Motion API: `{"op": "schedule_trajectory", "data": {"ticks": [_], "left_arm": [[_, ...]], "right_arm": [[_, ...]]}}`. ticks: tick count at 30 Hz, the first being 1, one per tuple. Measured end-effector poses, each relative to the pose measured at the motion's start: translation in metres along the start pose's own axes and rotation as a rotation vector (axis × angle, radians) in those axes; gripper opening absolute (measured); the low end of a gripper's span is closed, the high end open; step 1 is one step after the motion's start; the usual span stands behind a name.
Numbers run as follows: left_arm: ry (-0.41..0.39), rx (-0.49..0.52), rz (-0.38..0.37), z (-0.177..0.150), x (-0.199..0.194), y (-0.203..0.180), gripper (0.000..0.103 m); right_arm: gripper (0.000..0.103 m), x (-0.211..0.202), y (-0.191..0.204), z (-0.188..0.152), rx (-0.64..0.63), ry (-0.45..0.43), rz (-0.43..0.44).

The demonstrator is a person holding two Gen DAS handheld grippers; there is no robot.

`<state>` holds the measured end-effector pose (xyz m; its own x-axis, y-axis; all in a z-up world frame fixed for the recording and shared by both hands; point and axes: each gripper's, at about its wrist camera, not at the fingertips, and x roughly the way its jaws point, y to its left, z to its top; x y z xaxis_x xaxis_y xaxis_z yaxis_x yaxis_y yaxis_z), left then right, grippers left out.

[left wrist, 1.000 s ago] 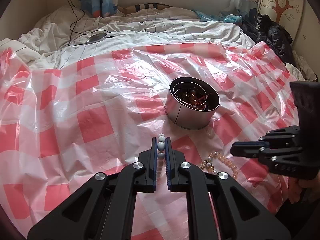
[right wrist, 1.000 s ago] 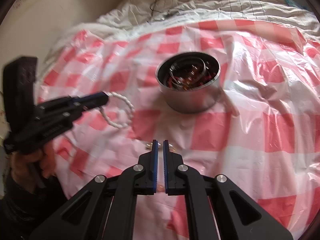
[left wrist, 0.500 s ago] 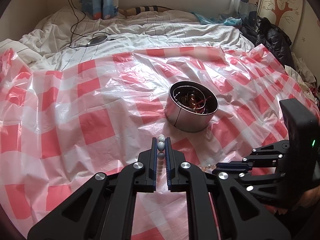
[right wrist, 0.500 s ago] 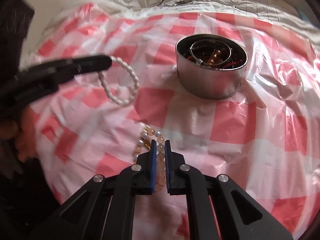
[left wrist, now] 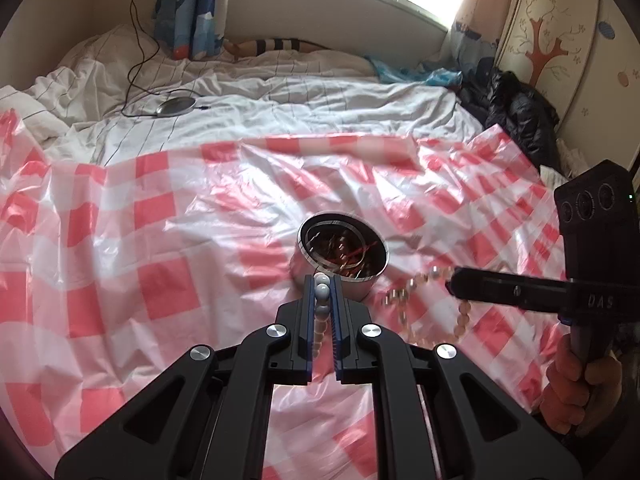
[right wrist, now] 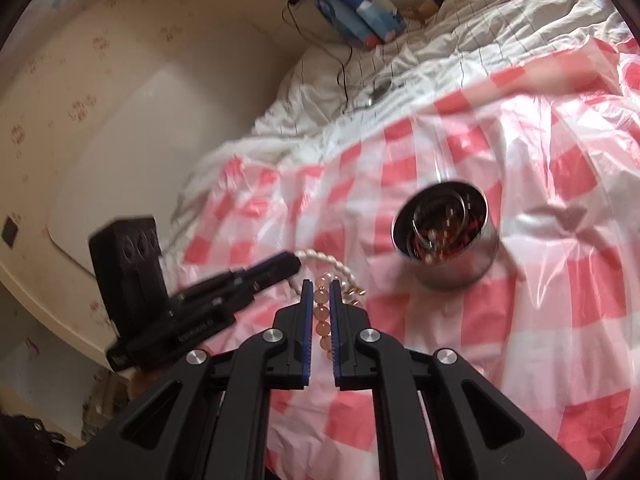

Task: Organize jewelry
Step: 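Carry both bracelets over the tin and open both tools to drop them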

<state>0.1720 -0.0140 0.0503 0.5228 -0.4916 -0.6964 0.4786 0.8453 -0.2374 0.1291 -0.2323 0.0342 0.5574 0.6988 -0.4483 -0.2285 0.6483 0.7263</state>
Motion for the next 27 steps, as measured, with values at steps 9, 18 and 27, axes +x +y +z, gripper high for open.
{"op": "schedule_trajectory", "data": {"ticks": [9,18,27], "left_arm": [[-0.046,-0.046,-0.082,0.027,0.014,-0.015,0.007],[-0.044,-0.059,-0.136,0.042,0.044,-0.020,0.007],[0.029,0.056,0.128,0.044,0.076,-0.018,0.019]], "right_arm": [[0.009,0.002,-0.010,0.030,0.071,-0.085,0.004],[0.009,0.010,-0.037,0.048,0.119,-0.117,-0.064],[0.040,0.050,-0.056,0.057,0.107,-0.049,-0.245]]}}
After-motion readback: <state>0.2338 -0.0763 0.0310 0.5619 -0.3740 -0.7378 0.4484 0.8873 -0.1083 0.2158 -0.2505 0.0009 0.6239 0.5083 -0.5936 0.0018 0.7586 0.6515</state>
